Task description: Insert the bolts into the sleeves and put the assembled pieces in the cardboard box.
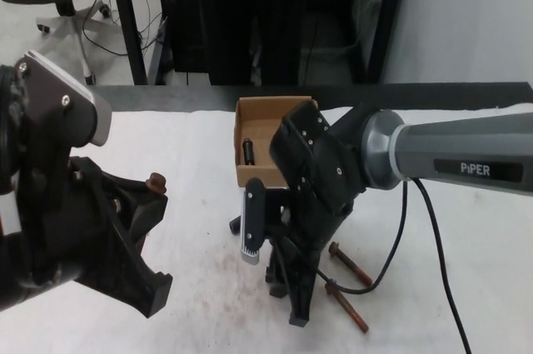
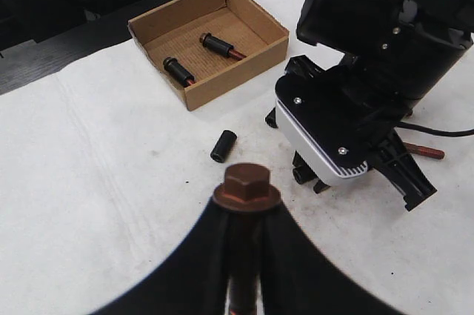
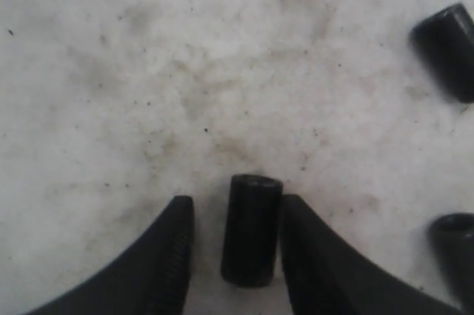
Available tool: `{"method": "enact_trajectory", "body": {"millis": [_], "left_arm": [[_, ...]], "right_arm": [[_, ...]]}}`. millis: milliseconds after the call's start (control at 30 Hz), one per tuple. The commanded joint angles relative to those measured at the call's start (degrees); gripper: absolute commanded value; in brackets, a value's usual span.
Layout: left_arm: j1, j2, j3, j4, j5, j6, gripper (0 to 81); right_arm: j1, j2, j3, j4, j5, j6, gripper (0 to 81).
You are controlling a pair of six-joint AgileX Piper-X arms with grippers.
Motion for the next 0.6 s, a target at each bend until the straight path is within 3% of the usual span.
{"method": "enact_trajectory", "body": {"millis": [0,333,567], "left_arm": [[0.16,-0.07,-0.24,-0.99,-0.51,0.12,0.3],[0.16,-0.07,-0.24,-0.99,-0.51,0.12,0.3],[0.16,-0.07,-0.24,-0.99,-0.51,0.12,0.3]], "right_arm": [[-0.61,0.38,0.15,1.17,1.61,0.79,42.6],[-0.61,0.38,0.15,0.73,2.29,0.57,34.2],[-0.61,0.38,0.15,-0.14,1.66,0.57,33.8]]}}
